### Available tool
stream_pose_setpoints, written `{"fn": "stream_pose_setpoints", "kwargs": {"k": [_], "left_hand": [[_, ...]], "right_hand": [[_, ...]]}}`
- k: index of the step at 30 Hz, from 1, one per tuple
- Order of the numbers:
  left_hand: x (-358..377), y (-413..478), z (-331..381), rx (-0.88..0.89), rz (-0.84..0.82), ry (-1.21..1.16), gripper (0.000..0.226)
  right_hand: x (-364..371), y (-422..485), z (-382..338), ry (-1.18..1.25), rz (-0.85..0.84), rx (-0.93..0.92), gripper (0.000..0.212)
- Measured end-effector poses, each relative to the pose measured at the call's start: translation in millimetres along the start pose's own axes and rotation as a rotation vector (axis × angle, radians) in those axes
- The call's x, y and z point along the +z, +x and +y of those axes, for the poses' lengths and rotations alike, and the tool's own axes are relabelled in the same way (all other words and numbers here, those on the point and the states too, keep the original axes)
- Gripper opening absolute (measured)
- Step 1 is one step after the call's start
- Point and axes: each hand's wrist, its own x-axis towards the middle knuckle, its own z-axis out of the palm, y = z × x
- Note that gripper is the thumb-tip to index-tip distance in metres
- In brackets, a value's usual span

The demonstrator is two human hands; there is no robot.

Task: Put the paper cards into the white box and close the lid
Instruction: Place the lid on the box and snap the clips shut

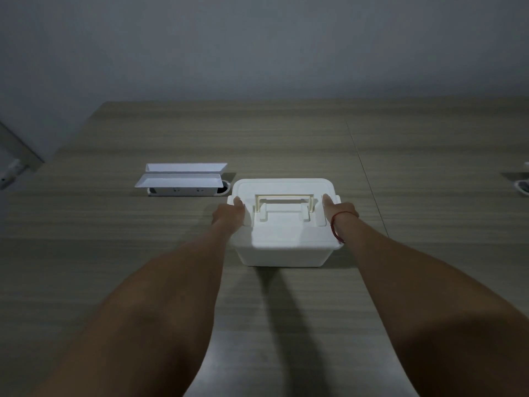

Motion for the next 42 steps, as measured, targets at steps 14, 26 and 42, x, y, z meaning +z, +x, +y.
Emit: {"fn": "stream_pose_setpoints", "kwargs": {"k": [14, 26, 42], "left_hand": [[10, -2, -10, 0.163, 0.416, -0.024, 0.056], [12, -6, -10, 0.231, 0.447, -0.033, 0.042], [16, -10, -11, 0.300, 0.440, -0.053, 0.033]], "right_hand": [[-4, 0, 18, 0.372, -0.246, 0.192, 0.105], [-12, 1, 21, 0.475, -0.497, 0.145, 0.067], [7, -23, 11, -0.044, 0.331, -0.148, 0.048]]}}
